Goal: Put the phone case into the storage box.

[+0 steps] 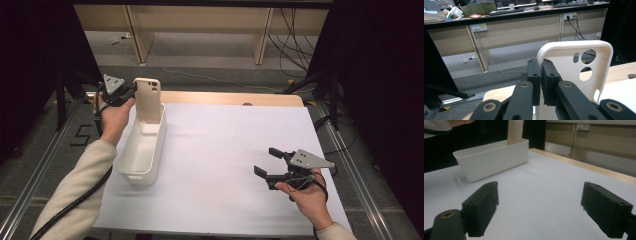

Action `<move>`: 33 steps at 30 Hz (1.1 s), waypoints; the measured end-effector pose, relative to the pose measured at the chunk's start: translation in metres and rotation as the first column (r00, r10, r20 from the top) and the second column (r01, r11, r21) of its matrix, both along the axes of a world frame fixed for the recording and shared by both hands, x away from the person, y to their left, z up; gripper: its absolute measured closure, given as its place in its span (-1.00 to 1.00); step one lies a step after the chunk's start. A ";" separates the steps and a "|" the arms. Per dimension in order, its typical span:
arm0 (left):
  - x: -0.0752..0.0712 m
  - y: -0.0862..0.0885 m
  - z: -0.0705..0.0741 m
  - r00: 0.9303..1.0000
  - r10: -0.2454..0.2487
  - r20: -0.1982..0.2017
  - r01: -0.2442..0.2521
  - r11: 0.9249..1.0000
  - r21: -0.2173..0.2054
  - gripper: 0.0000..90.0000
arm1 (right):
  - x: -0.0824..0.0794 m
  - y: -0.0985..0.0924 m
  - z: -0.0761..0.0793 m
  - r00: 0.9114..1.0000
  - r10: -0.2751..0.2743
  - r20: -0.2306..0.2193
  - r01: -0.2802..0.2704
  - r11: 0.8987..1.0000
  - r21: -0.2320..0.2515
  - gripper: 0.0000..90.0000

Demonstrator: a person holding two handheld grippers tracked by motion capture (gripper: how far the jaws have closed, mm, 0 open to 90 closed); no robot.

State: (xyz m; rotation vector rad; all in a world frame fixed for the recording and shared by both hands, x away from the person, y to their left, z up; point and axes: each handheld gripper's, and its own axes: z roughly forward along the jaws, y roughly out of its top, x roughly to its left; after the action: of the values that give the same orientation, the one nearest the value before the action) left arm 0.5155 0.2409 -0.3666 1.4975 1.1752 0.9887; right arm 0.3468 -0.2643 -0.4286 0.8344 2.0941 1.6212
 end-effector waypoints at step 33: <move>0.011 -0.002 -0.019 0.999 0.009 -0.051 -0.008 1.000 0.024 0.91 | 0.000 0.001 -0.001 1.000 0.005 0.007 -0.005 1.000 0.007 -0.65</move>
State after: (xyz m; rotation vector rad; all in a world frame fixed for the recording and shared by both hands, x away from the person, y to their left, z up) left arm 0.5267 0.2387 -0.3857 1.5452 1.2107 0.9787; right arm 0.3472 -0.2634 -0.4295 0.8250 2.0891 1.6326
